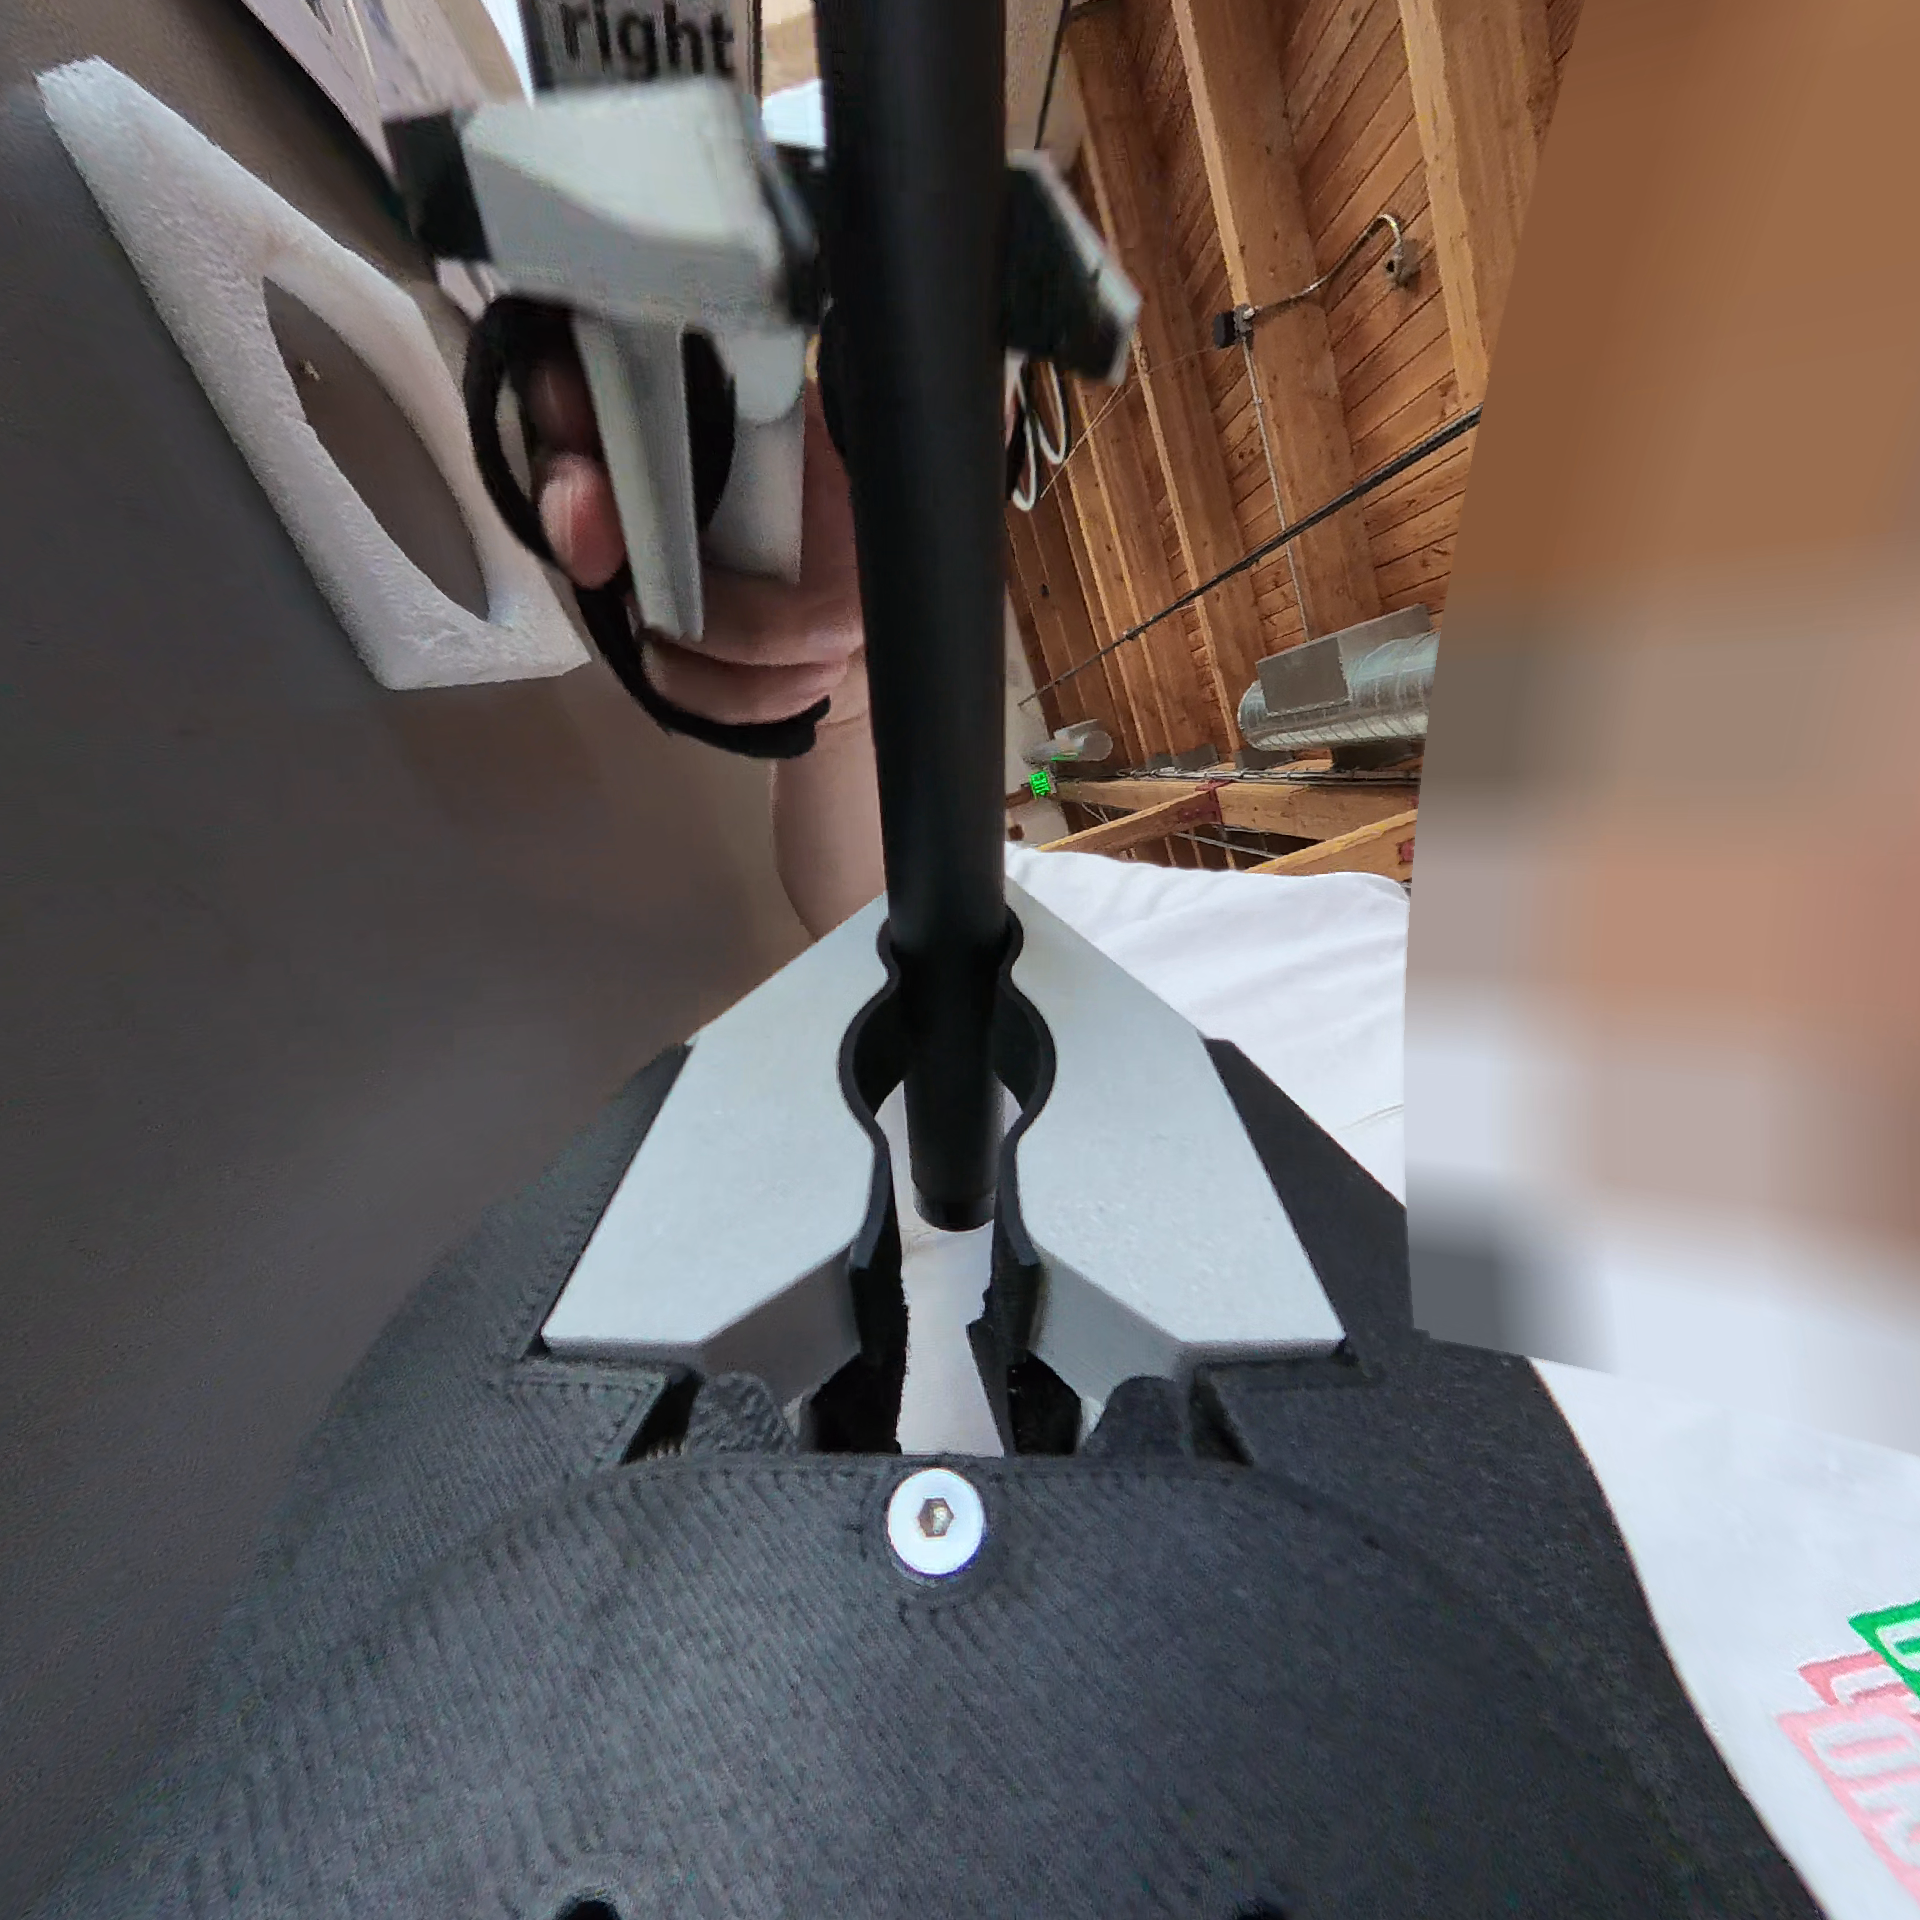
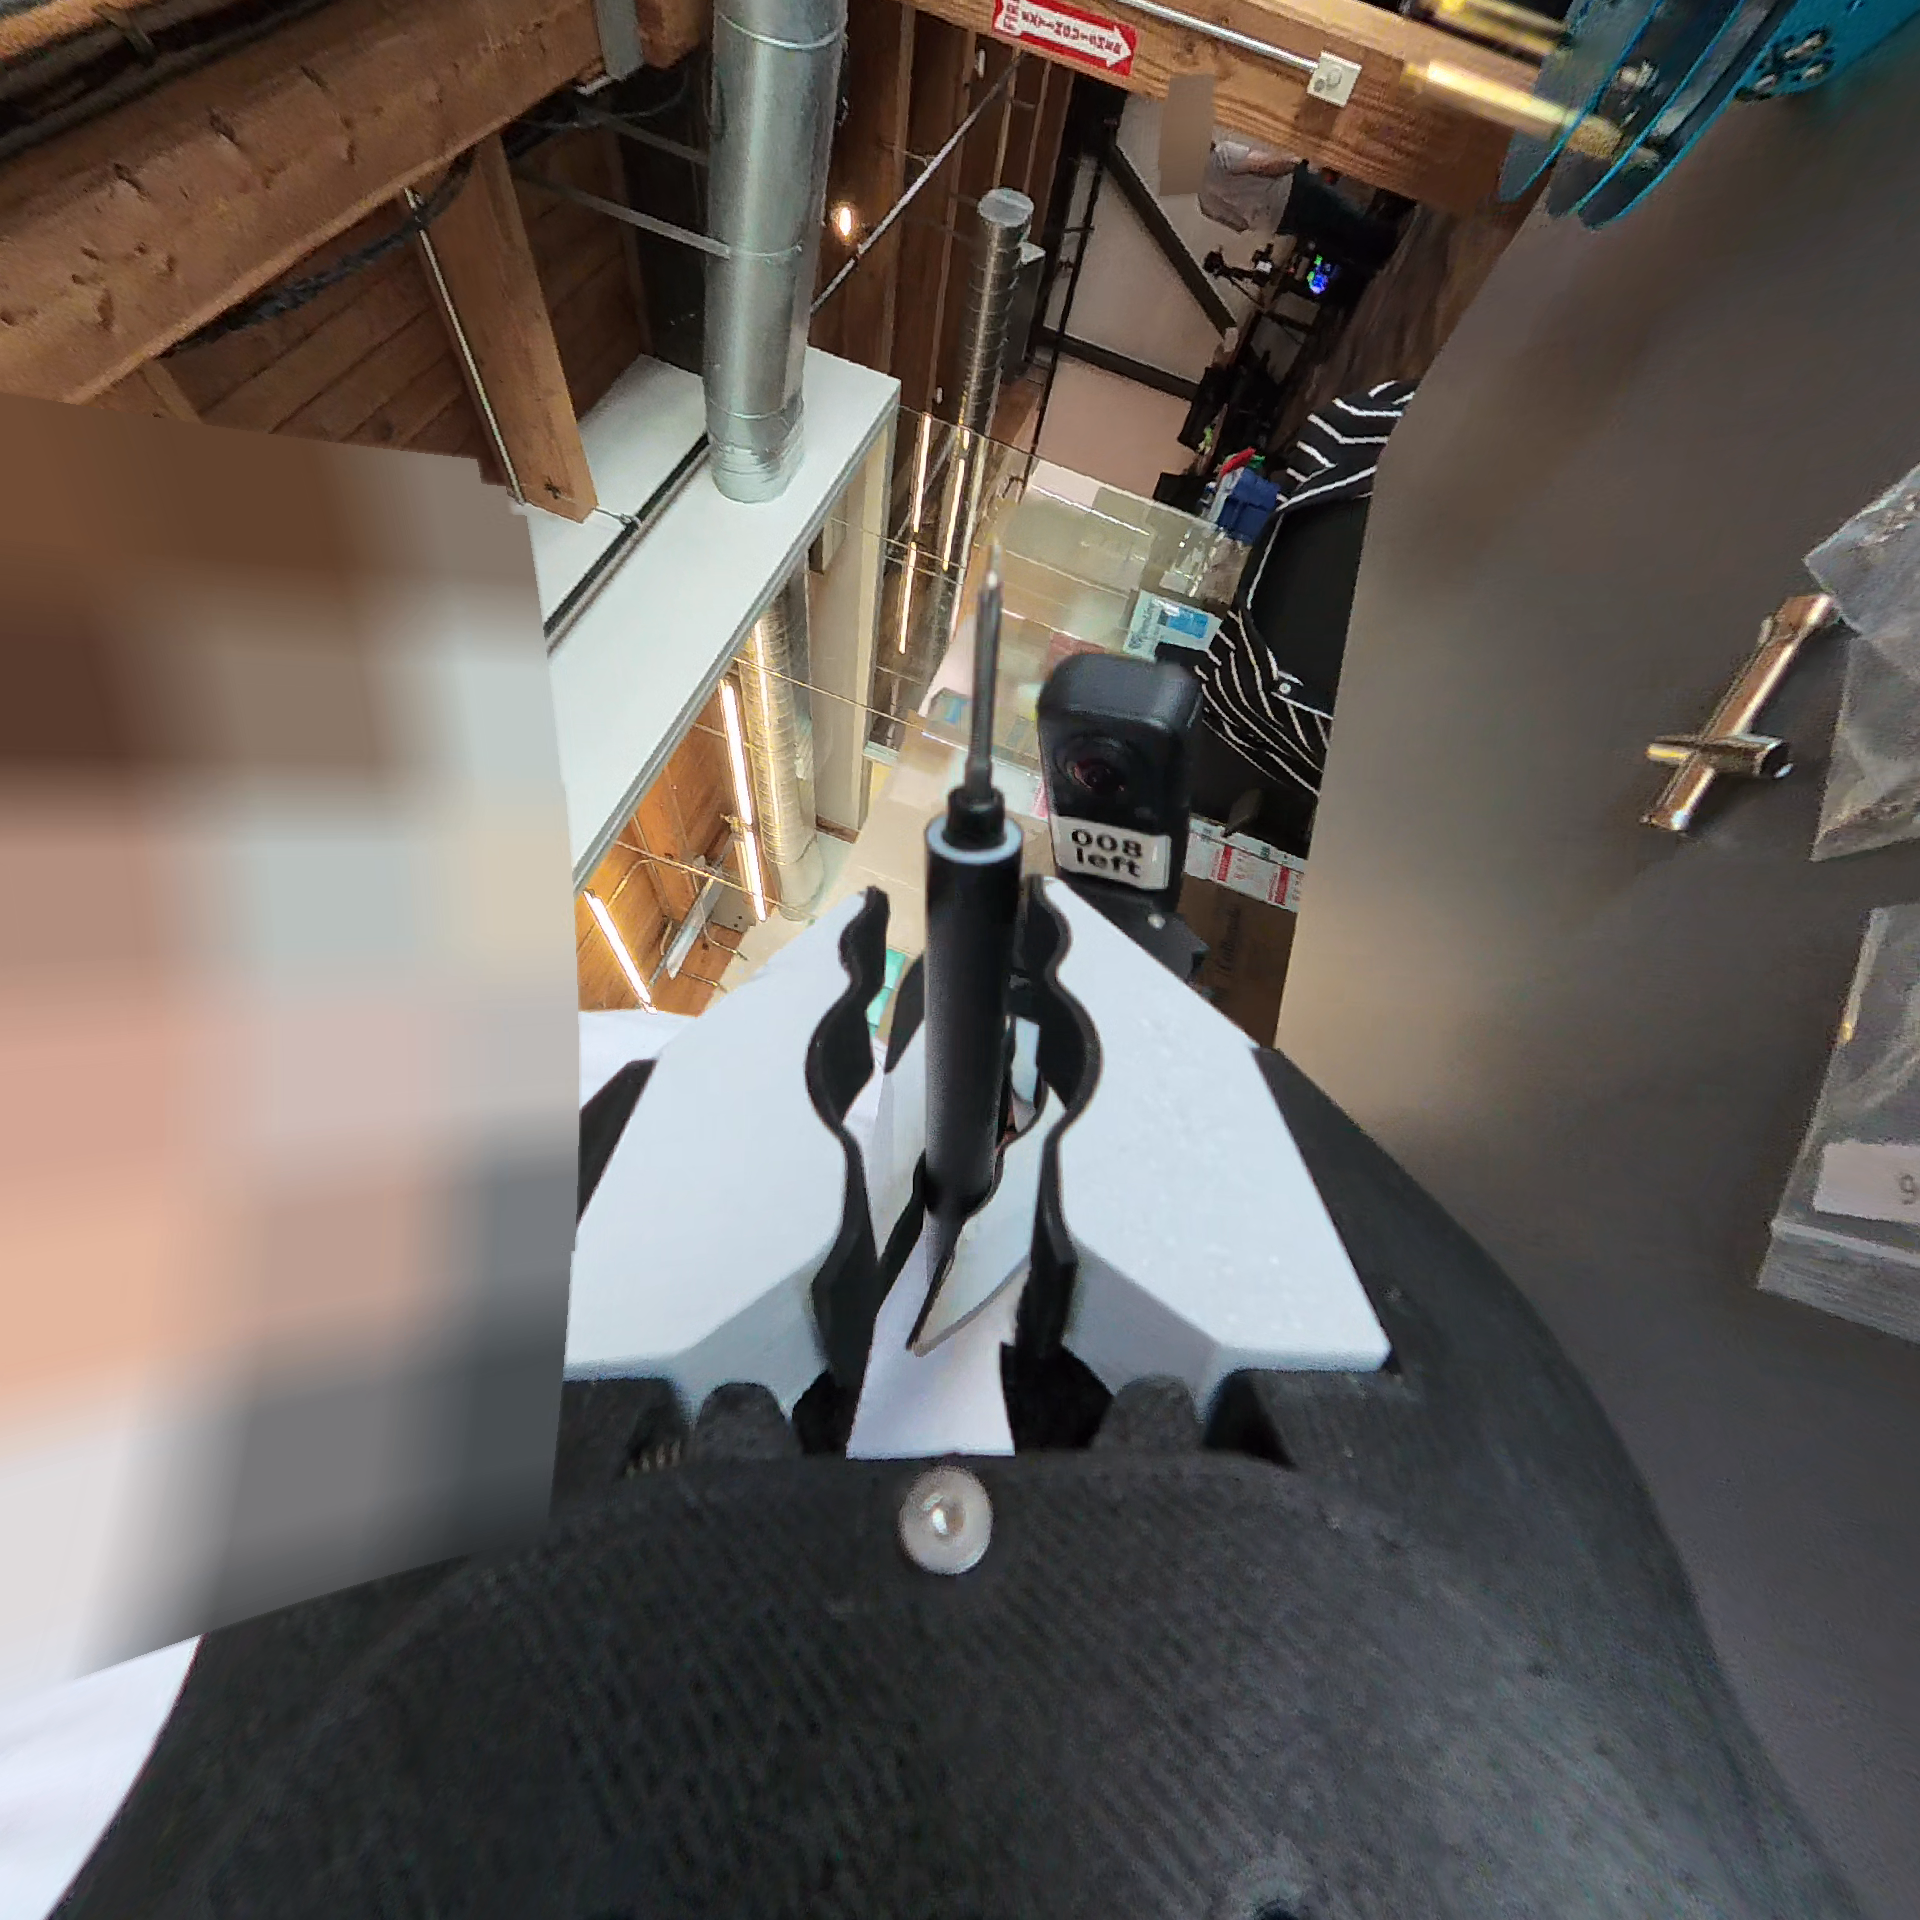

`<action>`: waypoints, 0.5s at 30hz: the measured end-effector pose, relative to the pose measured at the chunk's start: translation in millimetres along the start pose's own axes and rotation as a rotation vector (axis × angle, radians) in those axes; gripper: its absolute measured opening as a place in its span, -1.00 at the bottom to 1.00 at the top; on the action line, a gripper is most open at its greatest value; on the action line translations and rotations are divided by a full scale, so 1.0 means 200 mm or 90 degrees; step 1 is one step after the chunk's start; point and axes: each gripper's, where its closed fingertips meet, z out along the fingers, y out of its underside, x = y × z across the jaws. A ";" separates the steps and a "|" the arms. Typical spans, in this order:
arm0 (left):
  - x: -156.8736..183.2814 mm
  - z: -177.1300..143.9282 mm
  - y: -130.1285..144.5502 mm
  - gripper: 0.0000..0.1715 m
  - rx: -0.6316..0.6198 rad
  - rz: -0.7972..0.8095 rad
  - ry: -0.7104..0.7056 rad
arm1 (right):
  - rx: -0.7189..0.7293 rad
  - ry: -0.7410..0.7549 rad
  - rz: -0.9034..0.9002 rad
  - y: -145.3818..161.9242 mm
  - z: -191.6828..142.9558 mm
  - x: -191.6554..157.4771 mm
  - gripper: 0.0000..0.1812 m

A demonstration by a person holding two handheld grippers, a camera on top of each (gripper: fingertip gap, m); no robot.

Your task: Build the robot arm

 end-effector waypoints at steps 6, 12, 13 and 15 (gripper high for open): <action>0.08 0.02 0.01 -0.90 -0.015 0.001 0.067 | 0.022 -0.025 -0.020 0.07 0.04 -0.02 -0.74; 0.02 0.04 0.04 -0.73 -0.042 0.031 -0.012 | 0.040 -0.004 -0.034 0.10 0.06 -0.03 -0.81; 0.00 0.04 0.04 -0.67 -0.045 0.037 -0.041 | 0.046 0.023 -0.034 0.09 0.05 -0.02 -0.82; -0.06 0.03 0.04 -0.65 -0.051 0.054 -0.118 | 0.049 0.095 -0.040 0.09 0.04 0.02 -0.81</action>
